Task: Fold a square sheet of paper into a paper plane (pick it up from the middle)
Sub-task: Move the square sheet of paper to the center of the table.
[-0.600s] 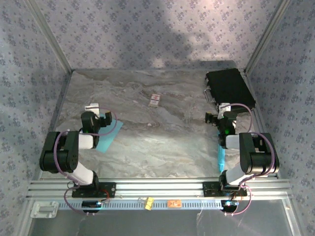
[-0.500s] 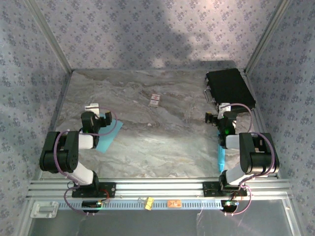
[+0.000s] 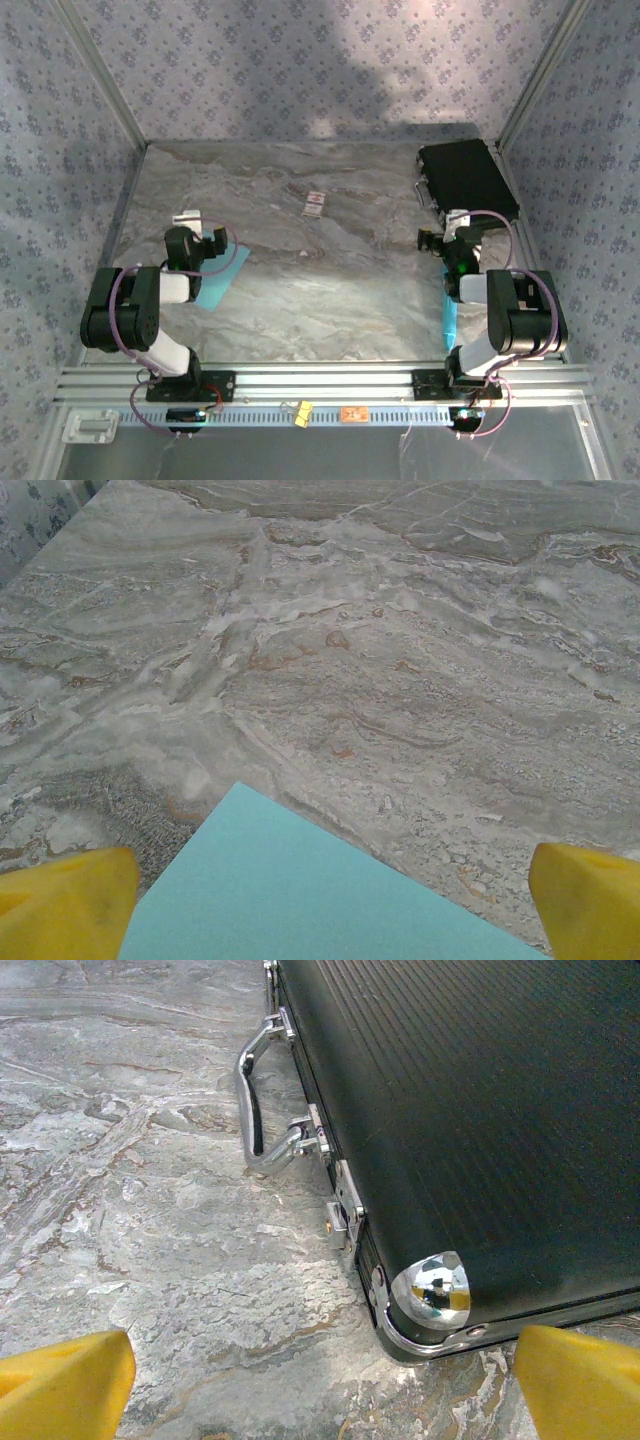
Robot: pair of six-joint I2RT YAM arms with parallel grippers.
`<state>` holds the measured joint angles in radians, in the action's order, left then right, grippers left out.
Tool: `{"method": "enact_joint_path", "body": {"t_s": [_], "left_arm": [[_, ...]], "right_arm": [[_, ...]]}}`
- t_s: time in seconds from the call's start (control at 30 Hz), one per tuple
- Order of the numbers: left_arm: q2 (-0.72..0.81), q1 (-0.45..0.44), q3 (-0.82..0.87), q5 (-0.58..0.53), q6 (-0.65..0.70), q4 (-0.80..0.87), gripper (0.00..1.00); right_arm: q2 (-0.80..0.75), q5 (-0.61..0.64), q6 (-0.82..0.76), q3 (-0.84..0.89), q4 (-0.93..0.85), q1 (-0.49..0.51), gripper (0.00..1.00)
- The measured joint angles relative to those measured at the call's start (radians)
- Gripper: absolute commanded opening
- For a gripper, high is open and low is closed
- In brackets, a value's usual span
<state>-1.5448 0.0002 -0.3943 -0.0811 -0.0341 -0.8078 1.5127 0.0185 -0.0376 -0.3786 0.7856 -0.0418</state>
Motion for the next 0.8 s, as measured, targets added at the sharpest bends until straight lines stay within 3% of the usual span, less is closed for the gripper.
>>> {"method": "enact_joint_path", "body": {"t_s": [0.8], "left_arm": [[0.019,0.006,-0.020,0.005,0.000,0.059,1.00]], "right_arm": [[-0.003,-0.009,-0.008,0.000,-0.002,0.019,0.99]]}}
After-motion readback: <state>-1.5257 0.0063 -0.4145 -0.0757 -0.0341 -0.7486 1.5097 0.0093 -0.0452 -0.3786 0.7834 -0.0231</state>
